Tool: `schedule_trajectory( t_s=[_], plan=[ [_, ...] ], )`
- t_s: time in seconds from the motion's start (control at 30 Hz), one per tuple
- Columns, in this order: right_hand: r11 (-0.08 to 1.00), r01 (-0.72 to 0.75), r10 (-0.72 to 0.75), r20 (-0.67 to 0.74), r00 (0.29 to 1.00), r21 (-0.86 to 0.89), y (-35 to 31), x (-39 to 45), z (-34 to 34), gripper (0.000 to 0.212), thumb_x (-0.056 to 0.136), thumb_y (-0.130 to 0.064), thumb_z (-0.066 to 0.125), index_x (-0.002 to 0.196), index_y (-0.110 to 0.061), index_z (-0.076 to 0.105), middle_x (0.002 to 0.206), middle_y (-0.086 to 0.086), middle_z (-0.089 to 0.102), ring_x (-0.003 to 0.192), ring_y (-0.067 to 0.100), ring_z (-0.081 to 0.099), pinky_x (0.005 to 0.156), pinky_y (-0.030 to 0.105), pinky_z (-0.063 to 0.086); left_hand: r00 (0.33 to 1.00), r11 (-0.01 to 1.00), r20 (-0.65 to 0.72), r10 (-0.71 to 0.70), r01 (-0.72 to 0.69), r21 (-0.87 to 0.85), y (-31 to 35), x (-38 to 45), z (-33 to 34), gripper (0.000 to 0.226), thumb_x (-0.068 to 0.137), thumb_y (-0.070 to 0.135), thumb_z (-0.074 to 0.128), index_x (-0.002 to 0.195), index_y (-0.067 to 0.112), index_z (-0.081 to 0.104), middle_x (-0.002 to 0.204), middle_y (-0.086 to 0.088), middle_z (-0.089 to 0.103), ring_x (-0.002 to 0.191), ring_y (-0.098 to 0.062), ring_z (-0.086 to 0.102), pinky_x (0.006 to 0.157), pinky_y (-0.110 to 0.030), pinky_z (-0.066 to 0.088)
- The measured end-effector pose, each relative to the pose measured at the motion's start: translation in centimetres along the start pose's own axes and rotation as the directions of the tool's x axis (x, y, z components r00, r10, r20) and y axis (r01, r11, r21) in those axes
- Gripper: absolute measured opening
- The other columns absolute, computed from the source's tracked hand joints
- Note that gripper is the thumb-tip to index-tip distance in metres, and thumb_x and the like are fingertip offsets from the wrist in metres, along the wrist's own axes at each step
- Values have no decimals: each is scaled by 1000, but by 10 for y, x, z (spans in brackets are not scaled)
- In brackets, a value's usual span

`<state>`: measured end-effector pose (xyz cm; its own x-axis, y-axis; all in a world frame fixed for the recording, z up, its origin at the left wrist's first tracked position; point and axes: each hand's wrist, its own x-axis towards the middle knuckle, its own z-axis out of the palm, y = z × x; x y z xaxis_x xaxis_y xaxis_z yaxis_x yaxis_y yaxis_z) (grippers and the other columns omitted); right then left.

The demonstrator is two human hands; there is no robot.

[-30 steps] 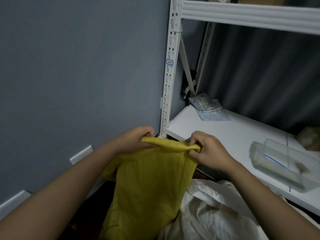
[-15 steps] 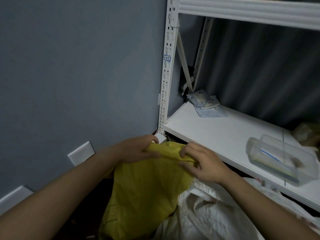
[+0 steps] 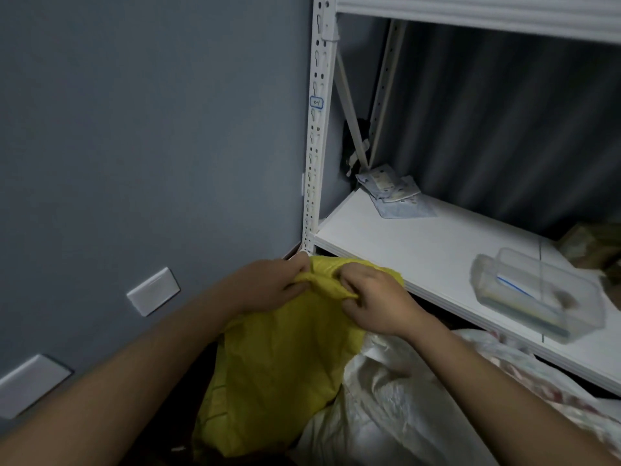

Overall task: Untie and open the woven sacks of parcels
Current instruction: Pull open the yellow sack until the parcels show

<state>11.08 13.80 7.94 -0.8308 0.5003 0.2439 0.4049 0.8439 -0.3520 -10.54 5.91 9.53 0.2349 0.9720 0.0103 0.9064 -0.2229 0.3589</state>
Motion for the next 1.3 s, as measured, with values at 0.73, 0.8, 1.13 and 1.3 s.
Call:
schedule_trajectory(
  t_s=[0.73,0.8,1.13,1.3],
  plan=[
    [963,32,-151,-436,887,-268,-56,-6,-81,14,77,-22,44,91,-20,44,75,-3,57,68,17,46,55,26,22,861,939,-487,147,34,343,35,-21,-75,41,92,40,25,105,14,53,95,-8,62,85,-31,60,65,-38,46],
    [972,32,-113,-347,931,-231,-48,0,-65,13,77,-25,41,89,-24,41,78,-3,58,68,21,53,56,24,24,912,944,-405,66,75,322,26,-20,-63,35,97,36,31,115,14,52,106,-10,62,95,-32,60,71,-37,44],
    [859,211,-332,-194,923,-466,-25,-15,-27,12,80,-10,60,91,-15,63,106,8,67,82,26,66,54,30,52,969,952,53,-241,247,-182,16,-24,-24,49,85,69,40,118,34,52,116,1,55,115,-18,42,102,-38,32],
    [972,100,-108,-24,994,-212,-46,-10,-41,32,90,-45,54,112,-22,47,102,-10,51,86,12,48,67,31,33,979,999,-199,-46,48,9,17,-17,-14,31,95,44,46,113,22,57,108,7,57,104,-14,44,86,-27,25]
  ],
)
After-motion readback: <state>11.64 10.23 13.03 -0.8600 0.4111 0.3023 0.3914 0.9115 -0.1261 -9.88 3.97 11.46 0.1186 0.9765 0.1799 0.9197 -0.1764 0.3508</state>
